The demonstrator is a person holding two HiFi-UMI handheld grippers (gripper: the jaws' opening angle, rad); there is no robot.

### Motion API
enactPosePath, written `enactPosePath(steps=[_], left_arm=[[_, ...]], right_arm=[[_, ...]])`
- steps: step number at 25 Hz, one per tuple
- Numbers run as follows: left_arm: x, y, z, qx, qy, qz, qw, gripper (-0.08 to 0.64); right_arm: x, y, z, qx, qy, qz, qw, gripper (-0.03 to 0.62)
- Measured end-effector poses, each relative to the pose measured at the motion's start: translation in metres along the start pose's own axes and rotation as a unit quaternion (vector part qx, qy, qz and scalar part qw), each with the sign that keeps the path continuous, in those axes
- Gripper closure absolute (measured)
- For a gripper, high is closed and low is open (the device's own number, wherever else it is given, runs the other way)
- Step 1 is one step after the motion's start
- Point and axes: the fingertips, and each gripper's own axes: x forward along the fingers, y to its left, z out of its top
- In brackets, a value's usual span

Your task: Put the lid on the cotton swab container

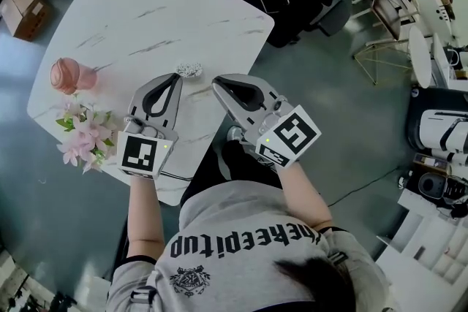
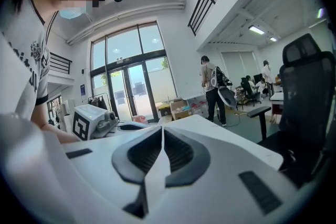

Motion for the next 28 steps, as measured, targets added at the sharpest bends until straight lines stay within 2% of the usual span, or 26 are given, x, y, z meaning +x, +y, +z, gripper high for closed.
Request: enactPosePath(steps=[8,11,20,24,28], left_arm=[[0.009,0.015,-0.033,0.004,0.023,-0.013,0.9996,0.54],[0.015,0.016,-0.047,-0.004,0.03,-0.025,0.9992,0.442],[0.034,0.014,-0.088,0.011,0.057,-0.048,0.9972,0.349],[0.041,0.012,-0.104,0.007,0.067,-0.058,0.996,0.294],[0.048,0.012,-0.119,-0.001,0.079,-0.064,0.9948,0.276]], right_arm=[[0.022,-0.004,-0.013,0.005,0.015,0.0,1.0,0.58],[0.027,-0.004,-0.017,0.004,0.021,0.0,1.0,0.58],[0.028,-0.012,-0.031,0.008,0.042,-0.009,0.999,0.58],[0.027,-0.015,-0.034,0.008,0.048,-0.012,0.999,0.58],[0.028,-0.018,-0.037,0.01,0.052,-0.014,0.999,0.579]])
